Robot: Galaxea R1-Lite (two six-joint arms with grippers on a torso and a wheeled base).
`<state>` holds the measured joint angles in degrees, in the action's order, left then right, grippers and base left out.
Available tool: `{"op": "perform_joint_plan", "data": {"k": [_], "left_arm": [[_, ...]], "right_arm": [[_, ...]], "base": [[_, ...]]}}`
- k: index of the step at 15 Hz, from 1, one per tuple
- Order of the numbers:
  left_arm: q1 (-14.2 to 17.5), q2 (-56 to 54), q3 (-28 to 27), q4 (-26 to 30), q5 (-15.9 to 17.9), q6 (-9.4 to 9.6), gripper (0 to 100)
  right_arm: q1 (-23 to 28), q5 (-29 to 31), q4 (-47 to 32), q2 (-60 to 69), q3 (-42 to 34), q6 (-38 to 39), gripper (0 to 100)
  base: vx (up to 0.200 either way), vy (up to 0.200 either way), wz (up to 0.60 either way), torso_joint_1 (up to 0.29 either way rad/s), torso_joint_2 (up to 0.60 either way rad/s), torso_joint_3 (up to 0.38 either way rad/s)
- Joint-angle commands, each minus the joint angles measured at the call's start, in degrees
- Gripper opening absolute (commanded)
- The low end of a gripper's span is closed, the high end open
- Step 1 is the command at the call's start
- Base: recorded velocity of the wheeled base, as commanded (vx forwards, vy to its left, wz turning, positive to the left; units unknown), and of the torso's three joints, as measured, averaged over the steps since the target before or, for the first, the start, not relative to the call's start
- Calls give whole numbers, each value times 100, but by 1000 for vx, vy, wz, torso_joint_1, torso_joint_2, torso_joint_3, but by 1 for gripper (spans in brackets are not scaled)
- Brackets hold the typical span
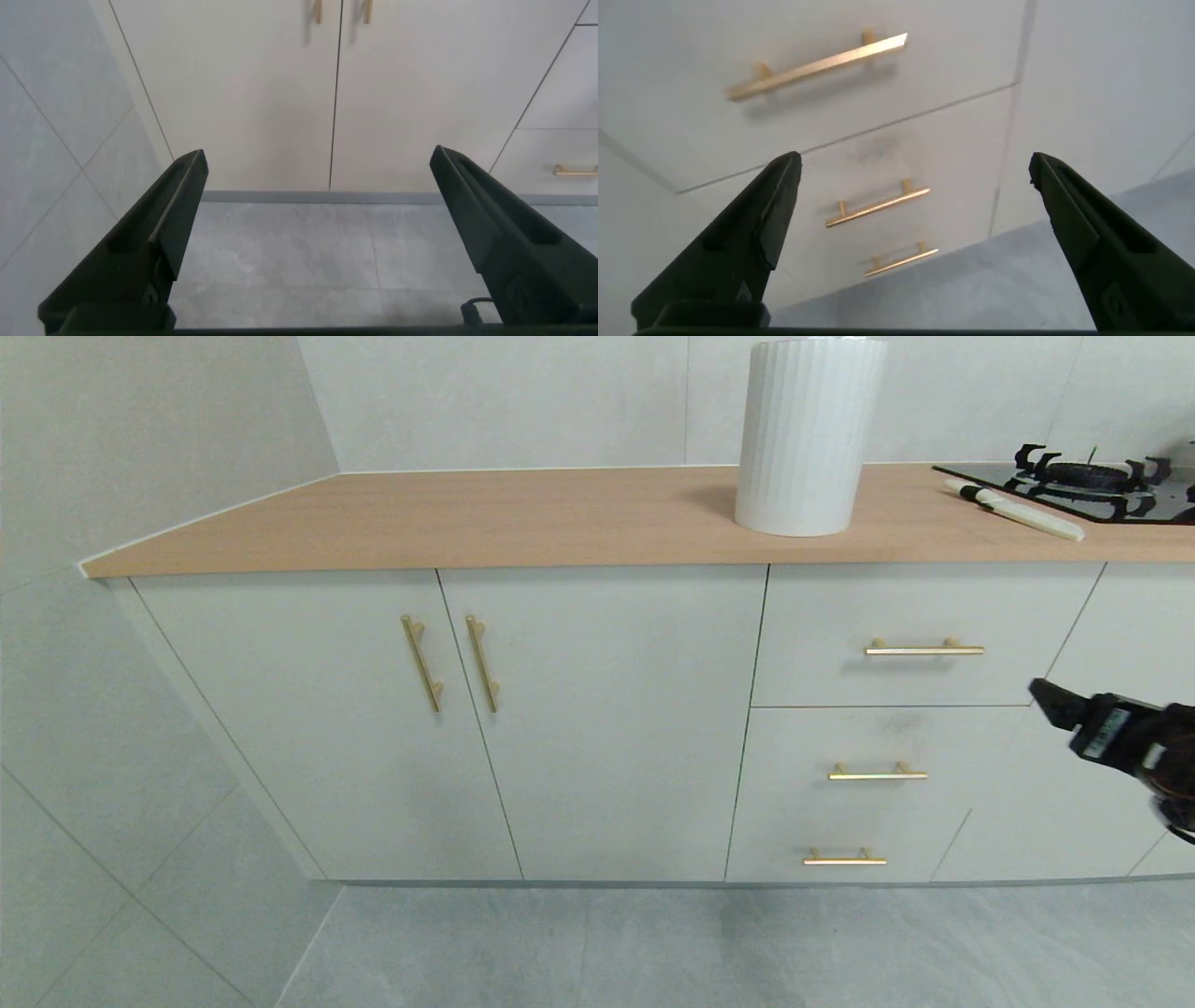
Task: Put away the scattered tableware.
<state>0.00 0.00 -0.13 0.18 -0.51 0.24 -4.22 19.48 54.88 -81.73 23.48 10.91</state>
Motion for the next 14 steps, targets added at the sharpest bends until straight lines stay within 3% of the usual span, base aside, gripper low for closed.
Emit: {"op": "perform_joint_plan", "data": {"k": [1,3,5,9,11,14], "left_arm": [[0,9,-4,-1,-2,2,100],[0,0,5,-1,-2,2,100],[0,9,-4,-1,-2,2,100],[0,9,5,-1,-2,2,100],[0,9,-4,-1,-2,2,100],[0,0,-4,-1,-2,2,100]], "right_arm": [[211,65,-558,3470,-1662,-906,100],[492,-14,-1683,4745,-1689,-1091,100],[466,-340,-3010,6010,-1698,-1100,100],[466,-348,-5321,8173,-1750,-1109,100],[466,-225,-5101,8173,-2146,-810,100],[457,-1236,-5189,8173,-2348,-397,100]], "base": [[0,0,0,0,0,0],[0,0,0,0,0,0],[0,0,0,0,0,0],[0,0,0,0,0,0],[0,0,0,0,0,0],[0,0,0,0,0,0]]}}
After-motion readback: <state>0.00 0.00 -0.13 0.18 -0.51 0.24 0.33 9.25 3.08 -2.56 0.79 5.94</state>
